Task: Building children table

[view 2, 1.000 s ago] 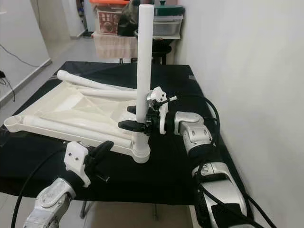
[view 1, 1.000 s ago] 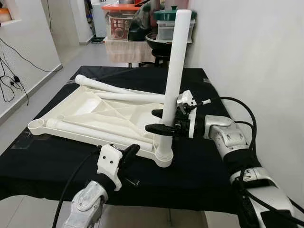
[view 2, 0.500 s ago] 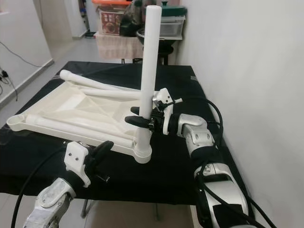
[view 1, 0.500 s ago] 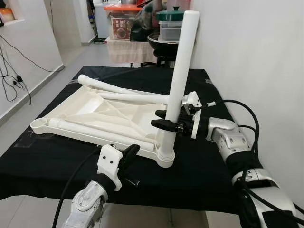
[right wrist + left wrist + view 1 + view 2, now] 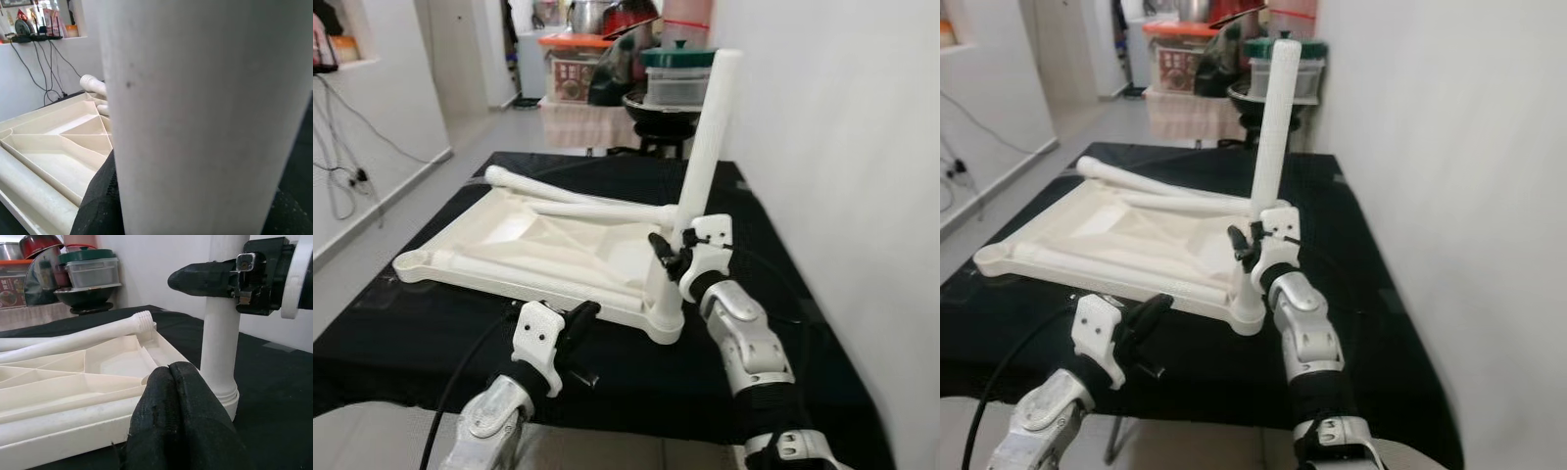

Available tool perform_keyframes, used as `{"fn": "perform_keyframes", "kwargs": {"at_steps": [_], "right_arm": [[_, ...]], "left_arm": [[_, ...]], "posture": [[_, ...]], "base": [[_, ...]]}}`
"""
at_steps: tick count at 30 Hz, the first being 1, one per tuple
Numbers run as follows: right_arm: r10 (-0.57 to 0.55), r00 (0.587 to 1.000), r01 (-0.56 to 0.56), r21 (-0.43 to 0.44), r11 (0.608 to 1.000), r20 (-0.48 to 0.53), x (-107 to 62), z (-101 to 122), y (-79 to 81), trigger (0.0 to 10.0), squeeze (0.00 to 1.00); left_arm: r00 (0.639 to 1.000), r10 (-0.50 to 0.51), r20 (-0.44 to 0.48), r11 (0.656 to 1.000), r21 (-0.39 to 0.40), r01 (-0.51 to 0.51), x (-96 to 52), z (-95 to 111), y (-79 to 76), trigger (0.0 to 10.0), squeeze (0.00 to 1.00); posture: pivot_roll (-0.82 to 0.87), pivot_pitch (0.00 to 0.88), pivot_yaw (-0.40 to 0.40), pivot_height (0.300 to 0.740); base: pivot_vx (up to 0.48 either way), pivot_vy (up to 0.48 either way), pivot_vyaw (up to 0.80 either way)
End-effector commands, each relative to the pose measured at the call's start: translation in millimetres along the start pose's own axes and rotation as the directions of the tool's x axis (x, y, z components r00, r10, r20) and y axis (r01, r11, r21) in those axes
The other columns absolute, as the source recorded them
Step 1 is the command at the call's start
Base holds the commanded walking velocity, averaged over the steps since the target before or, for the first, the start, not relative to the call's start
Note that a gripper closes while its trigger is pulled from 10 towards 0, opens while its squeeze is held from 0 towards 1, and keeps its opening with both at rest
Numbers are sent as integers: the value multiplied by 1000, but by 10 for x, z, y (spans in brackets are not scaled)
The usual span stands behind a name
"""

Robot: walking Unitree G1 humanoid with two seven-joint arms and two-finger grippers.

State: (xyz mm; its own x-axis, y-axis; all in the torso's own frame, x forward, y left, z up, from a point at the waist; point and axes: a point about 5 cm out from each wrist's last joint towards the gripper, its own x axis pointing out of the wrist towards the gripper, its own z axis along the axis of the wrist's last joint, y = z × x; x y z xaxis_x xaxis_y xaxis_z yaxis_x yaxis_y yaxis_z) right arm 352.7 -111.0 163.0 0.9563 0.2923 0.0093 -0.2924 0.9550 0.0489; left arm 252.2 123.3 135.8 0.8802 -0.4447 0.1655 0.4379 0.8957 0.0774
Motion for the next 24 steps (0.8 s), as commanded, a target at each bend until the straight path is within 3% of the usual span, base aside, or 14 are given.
{"fn": "perform_keyframes", "kwargs": {"at_steps": [1,2,3,5,6,7,8,10,11,13,15,16,18,24], "right_arm": [[-62,989,63,8,998,-138,-102,-300,-57,0,0],[-72,985,77,25,997,-157,-119,-305,-40,0,0],[-78,983,84,31,996,-167,-122,-293,-37,2863,0],[-81,982,88,32,996,-173,-124,-286,-32,2863,0],[-19,987,26,38,999,-161,-106,-253,2,10000,0],[28,988,-22,41,999,-149,-91,-230,24,10000,0],[150,981,-145,54,988,-125,-62,-183,73,10000,1000],[150,981,-145,54,988,-125,-62,-183,73,10000,1000],[264,961,-260,55,964,-84,-37,-110,99,10000,1000],[264,961,-260,55,964,-84,-37,-110,99,10000,1000],[473,879,-473,7,881,-56,-1,20,69,10000,1000],[567,821,-570,-30,821,-75,14,63,37,10000,0],[661,740,-670,-52,740,-124,19,93,-6,10000,0],[764,612,-782,-11,623,-203,36,95,-53,10000,0]], "left_arm": [[1000,10,-7,1000,11,-10,2,-18,5,10000,0],[1000,11,-6,1000,11,-11,5,-17,4,10000,0],[1000,9,-6,1000,10,-9,8,-15,4,10000,0],[1000,7,-7,1000,10,-7,10,-14,3,10000,0],[1000,5,-7,1000,8,-5,11,-12,2,10000,0],[1000,4,-7,1000,8,-4,11,-11,1,10000,0],[1000,2,-8,1000,7,-2,10,-10,-1,10000,0],[1000,2,-8,1000,7,-2,10,-10,-1,10000,0],[1000,0,-8,1000,6,0,10,-9,-3,10000,0],[1000,0,-8,1000,6,0,10,-9,-3,10000,0],[1000,-3,-7,1000,4,3,10,0,-13,10000,0],[1000,-3,-5,1000,3,3,9,5,-16,10000,0],[1000,-1,-3,1000,4,1,6,13,-21,10000,0],[1000,2,-2,1000,9,-2,-6,24,-27,10000,0]], "posture": [[-7,0,-44,740],[-9,0,-44,740],[-11,0,-39,740],[-8,0,-37,740],[-6,0,-31,740],[-6,0,-31,740],[-3,0,-30,740],[-3,0,-30,740],[-3,0,-31,740],[-3,0,-31,740],[3,0,-39,740],[5,0,-43,740],[16,0,-51,740],[30,0,-54,740]], "base": [[0,0,0],[0,0,0],[0,0,0],[0,0,0],[0,0,0],[0,0,0],[0,0,0],[0,0,0],[0,0,0],[0,0,0],[0,0,0],[0,0,0],[0,0,0],[0,0,0]]}}
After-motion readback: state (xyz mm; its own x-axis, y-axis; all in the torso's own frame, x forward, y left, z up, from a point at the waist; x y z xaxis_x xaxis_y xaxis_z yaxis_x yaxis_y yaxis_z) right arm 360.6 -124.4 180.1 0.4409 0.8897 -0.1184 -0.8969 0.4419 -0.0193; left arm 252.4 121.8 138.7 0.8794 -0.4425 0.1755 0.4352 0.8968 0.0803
